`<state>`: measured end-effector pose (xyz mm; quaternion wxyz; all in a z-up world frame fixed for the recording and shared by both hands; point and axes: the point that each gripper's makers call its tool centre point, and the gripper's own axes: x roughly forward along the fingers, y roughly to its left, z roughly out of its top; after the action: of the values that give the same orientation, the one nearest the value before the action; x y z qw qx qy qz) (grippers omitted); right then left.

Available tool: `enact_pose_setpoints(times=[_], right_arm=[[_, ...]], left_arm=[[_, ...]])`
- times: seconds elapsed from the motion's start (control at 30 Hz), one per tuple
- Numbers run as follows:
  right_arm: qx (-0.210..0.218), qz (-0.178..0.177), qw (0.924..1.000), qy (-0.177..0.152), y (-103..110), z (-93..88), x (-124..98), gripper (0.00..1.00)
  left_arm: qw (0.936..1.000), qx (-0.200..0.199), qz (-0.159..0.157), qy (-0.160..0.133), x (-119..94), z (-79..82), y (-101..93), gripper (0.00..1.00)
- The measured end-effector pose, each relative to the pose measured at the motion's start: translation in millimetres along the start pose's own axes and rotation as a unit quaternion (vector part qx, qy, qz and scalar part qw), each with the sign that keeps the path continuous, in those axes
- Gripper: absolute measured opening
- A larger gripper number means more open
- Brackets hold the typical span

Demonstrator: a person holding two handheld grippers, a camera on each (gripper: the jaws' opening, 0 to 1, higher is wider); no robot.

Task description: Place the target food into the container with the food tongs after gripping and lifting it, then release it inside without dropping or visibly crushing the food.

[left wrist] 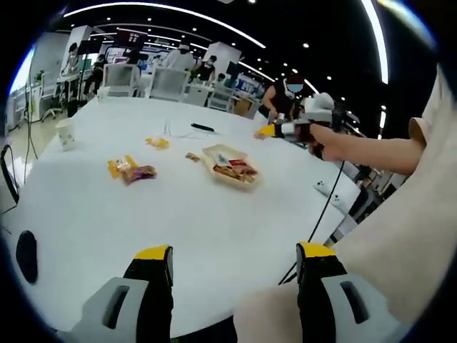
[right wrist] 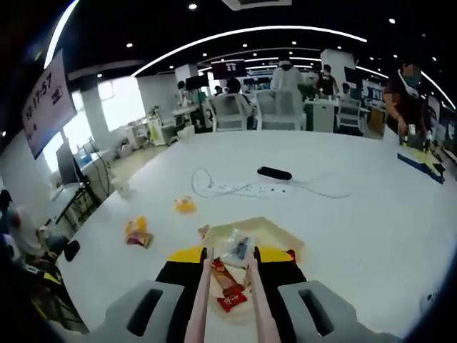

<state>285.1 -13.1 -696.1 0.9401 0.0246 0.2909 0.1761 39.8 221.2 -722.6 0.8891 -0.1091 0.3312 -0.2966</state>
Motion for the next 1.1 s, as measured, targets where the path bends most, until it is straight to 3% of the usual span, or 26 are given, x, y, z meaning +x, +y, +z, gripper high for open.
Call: enact_pose_setpoints(times=[0.33,0.53,0.9,1.1], right_arm=[[-0.008,0.03,0.9994,0.016,33.1,-2.4,17.8,0.27],[-0.016,0.045,0.9984,0.03,48.0,-4.9,29.8,0.28],[-0.018,0.078,0.9964,0.025,79.4,9.6,52.6,0.28],[-0.026,0.097,0.9944,0.033,94.4,7.5,67.2,0.28]], left_arm=[[0.9998,-0.016,0.015,-0.001,-8.1,-8.6,9.0,0.69],[0.9993,-0.022,0.026,-0.015,-12.7,-3.3,17.2,0.69],[0.9983,-0.034,0.041,-0.022,-18.4,-5.1,25.5,0.69],[0.9979,-0.038,0.047,-0.024,-18.4,-4.8,29.3,0.69]])
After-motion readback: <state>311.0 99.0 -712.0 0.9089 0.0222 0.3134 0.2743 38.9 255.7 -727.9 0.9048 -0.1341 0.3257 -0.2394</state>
